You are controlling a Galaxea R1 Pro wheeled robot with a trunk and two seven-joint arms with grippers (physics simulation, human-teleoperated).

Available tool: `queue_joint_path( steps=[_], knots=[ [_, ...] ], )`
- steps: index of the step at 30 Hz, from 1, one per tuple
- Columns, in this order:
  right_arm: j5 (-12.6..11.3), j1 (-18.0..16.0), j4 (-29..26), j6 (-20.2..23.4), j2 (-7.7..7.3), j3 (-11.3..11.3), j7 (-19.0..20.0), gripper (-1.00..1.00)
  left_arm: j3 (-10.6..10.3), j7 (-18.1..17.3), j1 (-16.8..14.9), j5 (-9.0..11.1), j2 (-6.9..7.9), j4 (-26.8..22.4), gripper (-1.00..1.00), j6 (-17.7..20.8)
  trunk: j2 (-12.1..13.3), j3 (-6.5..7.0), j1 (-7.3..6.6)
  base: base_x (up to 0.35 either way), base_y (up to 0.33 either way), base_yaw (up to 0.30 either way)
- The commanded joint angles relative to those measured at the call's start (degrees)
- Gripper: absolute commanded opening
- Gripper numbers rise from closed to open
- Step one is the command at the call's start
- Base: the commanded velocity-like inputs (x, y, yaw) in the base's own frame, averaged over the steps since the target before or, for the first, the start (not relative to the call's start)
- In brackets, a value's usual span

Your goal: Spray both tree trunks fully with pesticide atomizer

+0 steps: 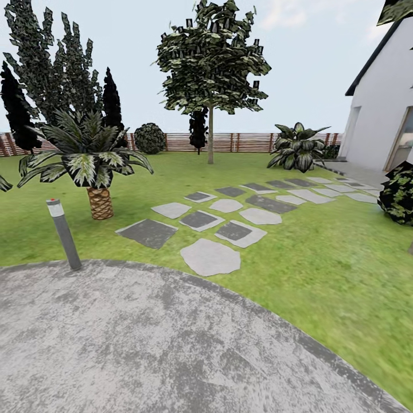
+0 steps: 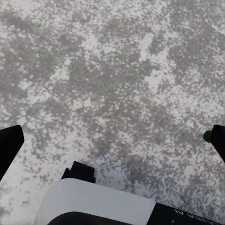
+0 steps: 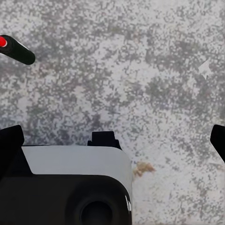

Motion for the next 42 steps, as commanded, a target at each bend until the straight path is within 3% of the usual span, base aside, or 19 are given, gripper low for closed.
queue_joint_path(
  steps=[1, 26, 42],
  knots=[
    [0.38, -0.04, 0.05, -0.20, 0.03, -0.39, -0.01, 1.00, 0.01, -0.48, -0.04, 0.57, 0.01, 0.08, 1.00, -0.12, -0.03, -0.06, 0.00, 0.000, 0.000, 0.004],
    [0.38, -0.04, 0.07, -0.20, 0.03, -0.49, -0.01, 1.00, 0.01, -0.47, -0.02, 0.62, 0.01, 0.08, 1.00, -0.12, -0.03, -0.06, 0.00, 0.000, 0.000, 0.004],
    [0.46, -0.04, 0.02, -0.29, 0.21, -0.40, -0.01, 1.00, 0.02, -0.43, -0.03, 0.51, 0.01, 0.08, 1.00, -0.12, -0.03, -0.06, 0.00, 0.018, -0.010, 0.239]
  ],
)
